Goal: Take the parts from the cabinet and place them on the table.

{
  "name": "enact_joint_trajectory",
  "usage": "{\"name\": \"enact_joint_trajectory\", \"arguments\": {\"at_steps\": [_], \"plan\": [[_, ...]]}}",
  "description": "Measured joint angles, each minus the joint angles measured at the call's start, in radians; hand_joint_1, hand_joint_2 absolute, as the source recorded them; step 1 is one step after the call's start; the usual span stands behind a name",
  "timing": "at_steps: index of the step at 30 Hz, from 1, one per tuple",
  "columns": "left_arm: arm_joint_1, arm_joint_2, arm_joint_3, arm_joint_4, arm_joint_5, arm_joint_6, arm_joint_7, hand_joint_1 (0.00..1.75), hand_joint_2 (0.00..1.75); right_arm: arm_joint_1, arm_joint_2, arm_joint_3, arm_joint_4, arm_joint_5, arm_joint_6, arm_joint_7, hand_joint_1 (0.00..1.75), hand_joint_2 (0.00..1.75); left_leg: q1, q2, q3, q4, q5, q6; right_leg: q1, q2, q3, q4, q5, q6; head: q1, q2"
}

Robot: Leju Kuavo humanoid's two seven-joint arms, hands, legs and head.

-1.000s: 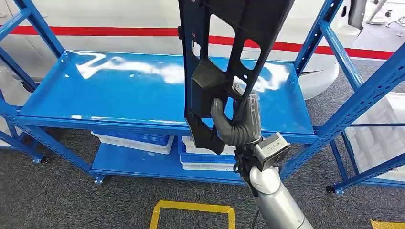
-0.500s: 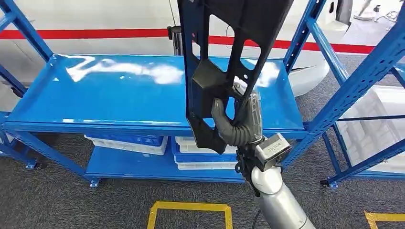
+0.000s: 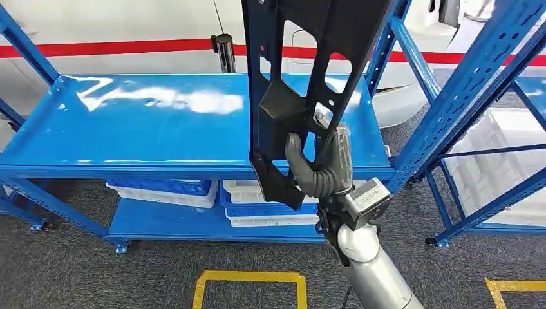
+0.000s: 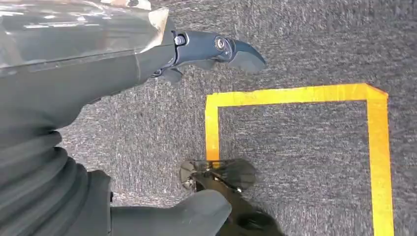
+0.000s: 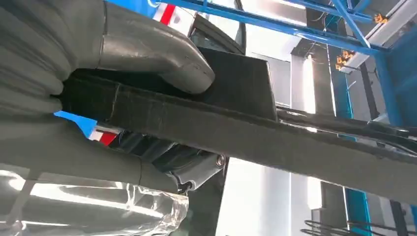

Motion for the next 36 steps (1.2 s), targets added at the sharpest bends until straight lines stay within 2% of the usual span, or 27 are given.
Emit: {"name": "enact_joint_trajectory", "arguments": {"at_steps": [1, 4, 5, 6, 7, 8, 9, 10, 11, 12, 14, 15, 16, 19, 20, 22, 24, 25, 26, 27, 28, 29, 30, 32, 34, 35, 36], "plan": [[-0.002, 0.000, 0.000, 0.000, 0.000, 0.000, -0.002, 0.00, 1.75, -0.003, 0.000, 0.000, 0.000, 0.000, 0.000, 0.002, 1.75, 1.75, -0.005, 0.001, 0.002, -0.011, 0.005, -0.001, 0.008, -0.001, -0.005, 0.002, 0.004, 0.006, 0.001, 0.000], [0.001, 0.000, 0.000, 0.000, 0.000, 0.001, -0.002, 0.00, 1.75, -0.004, 0.006, 0.000, 0.000, 0.000, 0.000, 0.011, 1.75, 1.75, -0.014, 0.001, -0.006, -0.015, 0.020, 0.010, 0.001, -0.001, -0.010, -0.006, 0.019, 0.028, -0.002, 0.000], [0.000, 0.000, 0.000, 0.000, 0.000, 0.001, -0.002, 0.00, 1.75, -0.004, 0.006, 0.000, 0.000, 0.000, 0.000, 0.011, 1.75, 1.75, -0.004, 0.006, -0.006, -0.031, 0.035, 0.016, 0.007, -0.002, -0.017, -0.002, 0.015, 0.032, 0.000, 0.000], [-0.002, 0.000, 0.000, 0.000, 0.000, 0.001, -0.002, 0.00, 1.75, -0.005, 0.005, -0.001, 0.000, 0.000, 0.000, 0.012, 1.75, 1.75, -0.003, 0.009, -0.011, -0.037, 0.046, 0.017, 0.004, -0.003, -0.031, 0.013, -0.006, 0.030, 0.000, 0.000], [-0.002, 0.000, 0.000, 0.000, 0.000, 0.001, -0.002, 0.00, 1.75, -0.008, 0.005, -0.002, 0.000, 0.000, 0.000, 0.013, 1.75, 1.75, -0.003, 0.009, -0.021, -0.037, 0.053, 0.024, 0.004, -0.004, -0.049, 0.066, -0.052, 0.021, 0.002, 0.000], [-0.002, 0.000, 0.000, 0.000, 0.000, 0.001, -0.002, 0.00, 1.75, -0.008, 0.005, -0.002, 0.000, 0.001, 0.000, 0.014, 1.75, 1.75, -0.004, 0.010, -0.029, -0.037, 0.058, 0.025, 0.002, -0.004, -0.074, 0.143, -0.097, 0.014, 0.003, 0.000], [-0.001, 0.000, 0.000, 0.000, 0.000, 0.001, -0.002, 0.00, 1.75, -0.007, 0.005, -0.002, 0.001, 0.000, 0.000, 0.014, 1.75, 1.75, -0.004, 0.011, -0.038, -0.037, 0.064, 0.026, -0.001, -0.004, -0.098, 0.217, -0.131, 0.012, 0.002, 0.000], [-0.001, 0.000, 0.000, 0.000, 0.000, 0.001, -0.002, 0.00, 1.75, -0.007, 0.005, -0.002, 0.002, 0.000, 0.000, 0.014, 1.75, 1.75, -0.004, 0.012, -0.047, -0.036, 0.070, 0.025, -0.001, -0.004, -0.112, 0.274, -0.149, 0.017, 0.004, 0.000], [-0.001, 0.000, 0.000, 0.000, 0.000, 0.001, -0.002, 0.00, 1.75, -0.007, 0.004, -0.002, 0.004, 0.001, 0.000, 0.014, 1.75, 1.75, -0.004, 0.012, -0.054, -0.035, 0.076, 0.024, -0.003, -0.004, -0.106, 0.286, -0.147, 0.026, 0.003, 0.000], [-0.001, 0.000, 0.000, 0.000, 0.000, 0.001, -0.002, 0.00, 1.75, -0.007, 0.004, -0.002, 0.005, 0.001, 0.000, 0.014, 1.75, 1.75, -0.004, 0.012, -0.062, -0.035, 0.081, 0.023, -0.005, -0.004, -0.072, 0.246, -0.126, 0.038, 0.004, 0.000], [-0.001, 0.000, 0.000, 0.000, 0.000, 0.000, -0.002, 0.00, 1.75, -0.009, 0.005, -0.002, 0.005, 0.001, 0.000, 0.015, 1.75, 1.75, -0.003, 0.012, -0.072, -0.032, 0.088, 0.016, -0.006, -0.006, 0.033, 0.085, -0.076, 0.055, 0.004, 0.000], [-0.002, 0.000, 0.000, 0.000, 0.000, 0.000, -0.002, 0.00, 1.75, -0.013, 0.005, -0.002, 0.005, 0.002, 0.000, 0.015, 1.75, 1.75, -0.004, 0.012, -0.075, -0.027, 0.091, 0.012, -0.006, -0.009, 0.084, 0.005, -0.069, 0.054, 0.004, 0.000], [-0.002, 0.000, 0.000, 0.000, -0.001, 0.000, -0.002, 0.00, 1.75, -0.018, 0.006, -0.001, 0.005, 0.003, 0.000, 0.015, 1.75, 1.75, -0.011, 0.012, -0.084, -0.021, 0.093, 0.008, 0.003, -0.008, 0.114, -0.036, -0.072, 0.049, 0.004, 0.000], [-0.002, 0.000, 0.000, 0.000, -0.002, 0.000, -0.002, 0.00, 1.75, -0.017, 0.006, -0.001, 0.005, 0.004, 0.001, 0.017, 1.75, 1.75, -0.009, 0.013, -0.088, -0.021, 0.111, -0.012, 0.006, -0.006, 0.092, -0.029, -0.063, 0.035, 0.003, 0.000], [-0.001, 0.000, 0.000, 0.000, -0.002, -0.001, -0.001, 0.00, 1.75, -0.017, 0.006, -0.001, 0.006, 0.004, 0.002, 0.017, 1.75, 1.75, -0.008, 0.011, -0.094, -0.016, 0.110, -0.015, -0.012, -0.006, 0.087, -0.035, -0.054, 0.021, 0.003, 0.000], [-0.001, 0.000, 0.000, 0.000, -0.002, -0.001, 0.000, 0.00, 1.75, -0.017, 0.008, -0.001, 0.007, 0.004, 0.002, 0.017, 1.75, 1.75, 0.000, 0.006, -0.116, 0.038, 0.038, -0.027, -0.012, -0.009, 0.077, -0.033, -0.043, 0.001, -0.001, 0.000], [-0.001, 0.000, 0.000, 0.000, -0.002, -0.001, 0.000, 0.00, 1.75, -0.016, 0.007, -0.001, 0.008, 0.003, 0.002, 0.015, 1.75, 1.75, 0.004, 0.006, -0.160, 0.174, -0.050, -0.037, -0.005, -0.011, 0.058, -0.025, -0.033, -0.010, -0.002, 0.000], [-0.001, 0.000, 0.000, 0.000, -0.003, -0.001, 0.000, 0.00, 1.75, -0.014, 0.006, -0.001, 0.008, 0.003, 0.002, 0.014, 1.75, 1.75, 0.006, 0.006, -0.175, 0.231, -0.070, -0.041, -0.003, -0.011, 0.044, -0.017, -0.030, -0.011, -0.003, 0.000], [-0.001, 0.000, 0.000, 0.000, -0.003, -0.001, 0.000, 0.00, 1.75, -0.010, 0.006, -0.001, 0.008, 0.003, 0.002, 0.012, 1.75, 1.75, 0.007, 0.006, -0.171, 0.246, -0.066, -0.042, -0.001, -0.011, 0.032, -0.008, -0.026, -0.011, -0.002, 0.000], [-0.001, 0.000, 0.000, 0.000, -0.003, 0.000, 0.000, 0.00, 1.75, -0.006, 0.005, -0.001, 0.008, 0.002, 0.002, 0.009, 1.75, 1.75, 0.009, 0.006, -0.148, 0.223, -0.044, -0.042, -0.001, -0.011, 0.019, 0.001, -0.025, -0.010, -0.003, 0.000], [-0.001, 0.000, 0.000, 0.000, -0.003, 0.000, 0.000, 0.00, 1.75, -0.003, 0.005, -0.001, 0.008, 0.002, 0.002, 0.008, 1.75, 1.75, 0.011, 0.007, -0.102, 0.161, -0.010, -0.042, -0.001, -0.011, 0.007, 0.011, -0.024, -0.008, -0.003, 0.000], [-0.002, 0.000, 0.000, 0.000, -0.003, 0.001, 0.000, 0.00, 1.75, -0.001, 0.005, -0.001, 0.008, 0.001, 0.002, 0.006, 1.75, 1.75, 0.014, 0.006, -0.039, 0.064, 0.017, -0.041, -0.003, -0.010, -0.004, 0.022, -0.023, -0.007, -0.003, 0.000], [-0.006, 0.000, 0.000, 0.000, -0.003, 0.001, 0.000, 0.00, 1.75, 0.000, 0.005, -0.001, 0.008, 0.001, 0.002, 0.005, 1.75, 1.75, 0.011, 0.003, -0.024, 0.020, -0.020, -0.040, -0.003, -0.010, -0.009, 0.024, -0.017, 0.002, -0.003, 0.000], [-0.006, -0.001, 0.000, 0.000, -0.003, 0.002, -0.003, 0.00, 1.75, 0.001, 0.005, 0.000, 0.008, 0.001, 0.002, 0.004, 1.75, 1.75, -0.003, -0.003, -0.027, 0.025, 0.009, -0.022, -0.001, -0.009, -0.012, 0.020, -0.008, 0.016, -0.003, 0.000], [-0.006, 0.000, 0.000, 0.000, -0.003, 0.002, -0.003, 0.00, 1.75, 0.001, 0.005, -0.001, 0.008, 0.001, 0.002, 0.003, 1.75, 1.75, -0.009, -0.002, -0.032, 0.023, 0.015, -0.012, -0.004, -0.009, -0.013, 0.015, 0.006, 0.030, -0.002, 0.000], [-0.006, 0.000, 0.000, 0.000, -0.003, 0.002, -0.003, 0.00, 1.75, 0.002, 0.005, -0.001, 0.008, 0.001, 0.002, 0.003, 1.75, 1.75, -0.006, 0.001, -0.037, 0.008, 0.029, 0.003, 0.002, -0.008, -0.021, 0.012, 0.013, 0.040, -0.002, 0.000], [-0.008, -0.001, 0.000, 0.000, -0.003, 0.002, -0.003, 0.00, 1.75, 0.002, 0.003, -0.002, 0.008, 0.001, 0.002, 0.002, 1.75, 1.75, -0.001, 0.009, -0.043, -0.001, 0.045, 0.014, -0.001, -0.009, -0.028, 0.028, -0.009, 0.038, -0.001, 0.000]]}}
